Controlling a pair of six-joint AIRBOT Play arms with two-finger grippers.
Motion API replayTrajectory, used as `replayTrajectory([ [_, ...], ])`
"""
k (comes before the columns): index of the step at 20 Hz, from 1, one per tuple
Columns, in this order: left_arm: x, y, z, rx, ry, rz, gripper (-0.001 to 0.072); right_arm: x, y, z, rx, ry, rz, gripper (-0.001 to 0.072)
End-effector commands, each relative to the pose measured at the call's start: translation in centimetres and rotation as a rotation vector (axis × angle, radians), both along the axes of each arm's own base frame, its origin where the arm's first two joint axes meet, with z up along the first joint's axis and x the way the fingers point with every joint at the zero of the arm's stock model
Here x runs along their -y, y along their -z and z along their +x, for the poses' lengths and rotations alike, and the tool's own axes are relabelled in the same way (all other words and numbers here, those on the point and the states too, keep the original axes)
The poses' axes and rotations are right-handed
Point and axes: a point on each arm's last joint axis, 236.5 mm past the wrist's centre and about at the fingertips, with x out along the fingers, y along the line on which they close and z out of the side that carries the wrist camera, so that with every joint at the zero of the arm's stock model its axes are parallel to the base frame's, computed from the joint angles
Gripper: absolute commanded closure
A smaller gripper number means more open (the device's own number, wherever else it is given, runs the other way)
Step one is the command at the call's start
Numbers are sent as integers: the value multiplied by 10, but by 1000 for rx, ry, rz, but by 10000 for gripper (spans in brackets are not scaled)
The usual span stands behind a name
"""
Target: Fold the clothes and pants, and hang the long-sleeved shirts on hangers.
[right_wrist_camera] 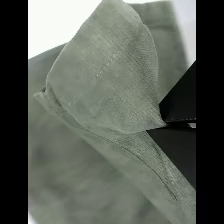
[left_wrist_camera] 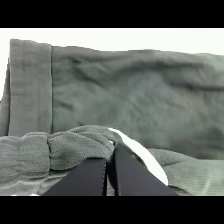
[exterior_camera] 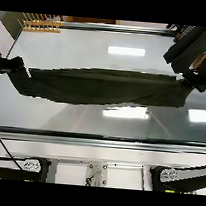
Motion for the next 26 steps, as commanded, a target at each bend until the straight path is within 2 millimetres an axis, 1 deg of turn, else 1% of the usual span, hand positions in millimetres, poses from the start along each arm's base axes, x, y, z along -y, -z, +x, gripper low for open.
replayTrajectory([
  [1,-8,22,33,-8,1,-15,693,2,5,42,100,51,-15,688],
  [3,-3,38,49,-20,20,-20,693,0,15,54,121,55,-20,688],
  [5,2,50,64,-19,38,-20,693,-4,27,61,122,52,-20,688],
  [8,14,63,91,9,61,-8,693,-8,44,74,140,53,-23,687],
  [10,18,68,108,40,65,3,693,-13,47,89,191,68,-11,681],
  [11,19,70,117,55,47,-3,682,-17,44,101,240,90,17,572],
  [12,17,70,124,72,7,-19,400,-22,38,115,303,126,61,378],
  [13,15,65,133,101,-57,-48,-13,-24,30,124,355,162,102,259],
  [14,11,56,138,132,-118,-74,8,-24,20,132,402,193,131,209],
  [15,5,44,141,162,-164,-91,24,-23,6,136,443,216,150,202],
  [17,-7,13,136,207,-195,-90,24,-17,-23,131,483,193,118,202],
  [18,-15,-2,127,209,-201,-81,24,-14,-36,124,482,148,78,202],
  [19,-22,-12,114,188,-203,-82,24,-12,-45,111,455,85,20,203],
  [20,-28,-15,97,149,-204,-87,24,-8,-46,93,397,39,-30,203],
  [21,-36,-11,77,97,-217,-92,24,-1,-38,67,306,5,-85,203],
  [22,-44,-1,51,28,-235,-84,24,7,-28,40,227,-4,-116,202],
  [24,-57,30,-3,-111,-300,-86,24,18,0,-17,100,32,-91,202],
  [25,-57,47,-29,-167,-337,-111,24,24,18,-47,47,68,-67,200],
  [26,-53,62,-49,-205,-373,-145,23,27,37,-76,-3,122,-27,170],
])
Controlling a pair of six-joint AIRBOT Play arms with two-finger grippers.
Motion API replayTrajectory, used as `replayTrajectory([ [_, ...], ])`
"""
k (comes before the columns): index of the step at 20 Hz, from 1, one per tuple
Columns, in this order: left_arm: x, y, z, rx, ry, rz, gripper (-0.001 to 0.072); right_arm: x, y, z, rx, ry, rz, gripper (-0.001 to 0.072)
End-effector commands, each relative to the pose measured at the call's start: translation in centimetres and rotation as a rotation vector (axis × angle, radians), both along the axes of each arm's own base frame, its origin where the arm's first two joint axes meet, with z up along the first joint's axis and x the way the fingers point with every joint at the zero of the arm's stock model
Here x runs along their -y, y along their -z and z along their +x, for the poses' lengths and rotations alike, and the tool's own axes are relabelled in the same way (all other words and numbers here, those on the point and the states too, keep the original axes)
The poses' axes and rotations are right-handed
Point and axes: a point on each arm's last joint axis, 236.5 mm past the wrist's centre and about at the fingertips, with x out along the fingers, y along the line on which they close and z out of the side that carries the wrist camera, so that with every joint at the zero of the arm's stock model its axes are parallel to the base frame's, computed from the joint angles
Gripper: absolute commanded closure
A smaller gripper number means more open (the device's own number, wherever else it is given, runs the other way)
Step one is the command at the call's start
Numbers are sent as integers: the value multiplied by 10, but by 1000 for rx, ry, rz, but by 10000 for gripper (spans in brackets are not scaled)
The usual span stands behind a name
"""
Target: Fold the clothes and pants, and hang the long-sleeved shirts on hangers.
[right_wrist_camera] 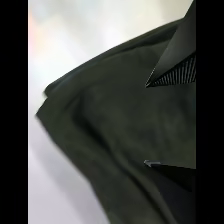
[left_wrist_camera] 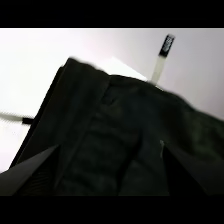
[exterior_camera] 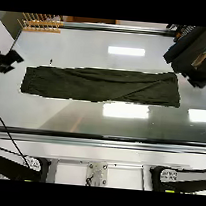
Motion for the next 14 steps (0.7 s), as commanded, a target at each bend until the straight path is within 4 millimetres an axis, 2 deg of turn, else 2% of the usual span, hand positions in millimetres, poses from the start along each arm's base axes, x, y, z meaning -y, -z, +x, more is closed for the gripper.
replayTrajectory([
  [1,3,49,-84,-171,-109,-96,23,10,57,-101,-202,93,93,-8],
  [3,16,74,-104,-178,-164,-167,23,1,90,-130,-249,173,228,-8],
  [5,31,93,-107,-153,-211,-234,23,-9,111,-136,-242,234,316,-7],
  [9,51,114,-93,-84,-268,-286,23,-40,131,-111,-200,241,390,-4],
  [14,60,112,-70,-14,-251,-232,24,-75,136,-74,-127,209,367,-2],
])
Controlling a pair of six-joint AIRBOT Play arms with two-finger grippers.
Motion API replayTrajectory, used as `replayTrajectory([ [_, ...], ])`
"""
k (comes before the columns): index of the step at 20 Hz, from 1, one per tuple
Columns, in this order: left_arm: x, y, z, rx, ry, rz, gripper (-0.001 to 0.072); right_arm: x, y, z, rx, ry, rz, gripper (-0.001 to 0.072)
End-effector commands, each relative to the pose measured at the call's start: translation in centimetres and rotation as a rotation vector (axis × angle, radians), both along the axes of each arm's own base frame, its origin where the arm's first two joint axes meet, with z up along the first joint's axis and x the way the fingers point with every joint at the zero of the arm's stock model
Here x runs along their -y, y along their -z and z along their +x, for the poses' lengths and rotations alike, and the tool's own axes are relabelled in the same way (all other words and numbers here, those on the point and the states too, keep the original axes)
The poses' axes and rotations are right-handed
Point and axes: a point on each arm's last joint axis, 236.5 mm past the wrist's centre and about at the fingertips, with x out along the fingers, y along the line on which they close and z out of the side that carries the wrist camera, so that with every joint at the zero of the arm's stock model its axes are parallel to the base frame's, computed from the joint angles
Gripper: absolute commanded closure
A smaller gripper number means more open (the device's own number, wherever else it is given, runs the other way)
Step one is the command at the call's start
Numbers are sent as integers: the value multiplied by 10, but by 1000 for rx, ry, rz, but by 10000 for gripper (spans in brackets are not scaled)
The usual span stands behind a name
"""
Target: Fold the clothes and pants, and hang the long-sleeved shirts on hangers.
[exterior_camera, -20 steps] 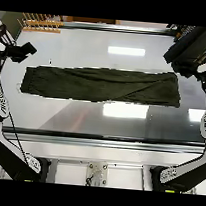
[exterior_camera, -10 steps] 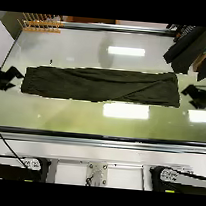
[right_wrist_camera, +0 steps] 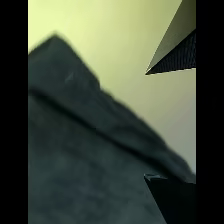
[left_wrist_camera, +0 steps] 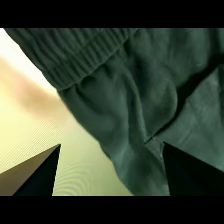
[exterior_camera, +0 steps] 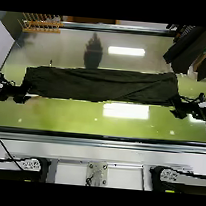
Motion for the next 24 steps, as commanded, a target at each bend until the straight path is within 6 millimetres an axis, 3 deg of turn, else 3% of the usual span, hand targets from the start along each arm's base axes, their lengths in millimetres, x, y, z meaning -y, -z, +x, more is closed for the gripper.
replayTrajectory([
  [1,6,3,16,45,-11,26,24,-22,6,20,44,-7,-21,-1],
  [5,29,23,31,-9,63,-17,25,-30,5,28,68,-22,-49,3],
  [6,33,24,37,-13,79,-24,86,-29,4,30,74,-17,-55,10],
  [8,37,26,43,-27,110,-30,529,-25,3,31,82,-8,-65,287],
  [9,36,25,46,-26,112,-32,621,-23,3,32,87,-5,-72,390],
  [10,33,23,47,-20,107,-29,693,-23,3,33,89,-4,-74,542],
  [11,28,20,47,-13,96,-25,693,-23,2,33,90,-6,-75,688],
  [13,15,7,42,-2,78,-20,693,-23,-7,28,89,-50,-105,686],
  [15,-6,-6,21,-31,88,35,693,-24,-20,13,61,-164,-180,687],
  [19,-30,-12,-47,-127,91,140,693,-33,-30,-56,-99,-366,-262,687],
  [22,-29,-9,-98,-187,128,174,693,-42,-26,-111,-188,-429,-270,686],
  [24,-27,-12,-118,-185,132,189,693,-48,-22,-138,-218,-444,-267,686],
])
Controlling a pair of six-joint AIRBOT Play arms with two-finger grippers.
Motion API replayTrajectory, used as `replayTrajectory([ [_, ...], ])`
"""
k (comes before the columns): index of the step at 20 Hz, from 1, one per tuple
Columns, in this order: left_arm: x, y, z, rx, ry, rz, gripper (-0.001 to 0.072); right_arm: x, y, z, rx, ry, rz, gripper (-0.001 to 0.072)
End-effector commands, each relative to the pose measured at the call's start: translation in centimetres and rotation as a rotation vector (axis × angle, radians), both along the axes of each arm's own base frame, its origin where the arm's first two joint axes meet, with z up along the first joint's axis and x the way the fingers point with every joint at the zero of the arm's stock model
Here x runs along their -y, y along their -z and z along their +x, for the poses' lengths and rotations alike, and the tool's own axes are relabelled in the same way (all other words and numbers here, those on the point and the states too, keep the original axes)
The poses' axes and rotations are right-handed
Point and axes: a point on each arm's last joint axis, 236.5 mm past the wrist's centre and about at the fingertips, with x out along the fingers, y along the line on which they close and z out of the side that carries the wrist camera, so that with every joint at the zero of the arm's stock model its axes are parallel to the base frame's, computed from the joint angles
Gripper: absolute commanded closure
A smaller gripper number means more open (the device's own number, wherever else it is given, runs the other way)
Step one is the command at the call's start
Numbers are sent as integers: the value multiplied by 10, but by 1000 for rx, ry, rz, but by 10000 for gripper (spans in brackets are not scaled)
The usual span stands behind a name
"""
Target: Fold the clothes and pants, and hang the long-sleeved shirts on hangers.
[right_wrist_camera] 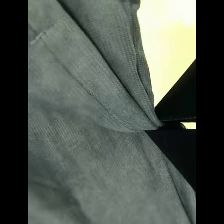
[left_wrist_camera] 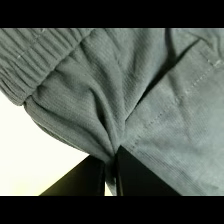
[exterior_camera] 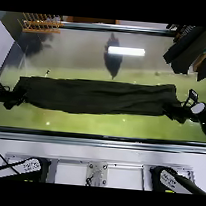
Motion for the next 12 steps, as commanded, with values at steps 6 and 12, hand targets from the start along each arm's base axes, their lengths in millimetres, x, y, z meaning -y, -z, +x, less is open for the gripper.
replayTrajectory([
  [6,12,-24,-51,26,47,70,198,-11,-3,-67,-134,-53,3,-8],
  [12,68,-88,-21,172,231,129,677,84,-80,-41,-58,26,-44,6],
])
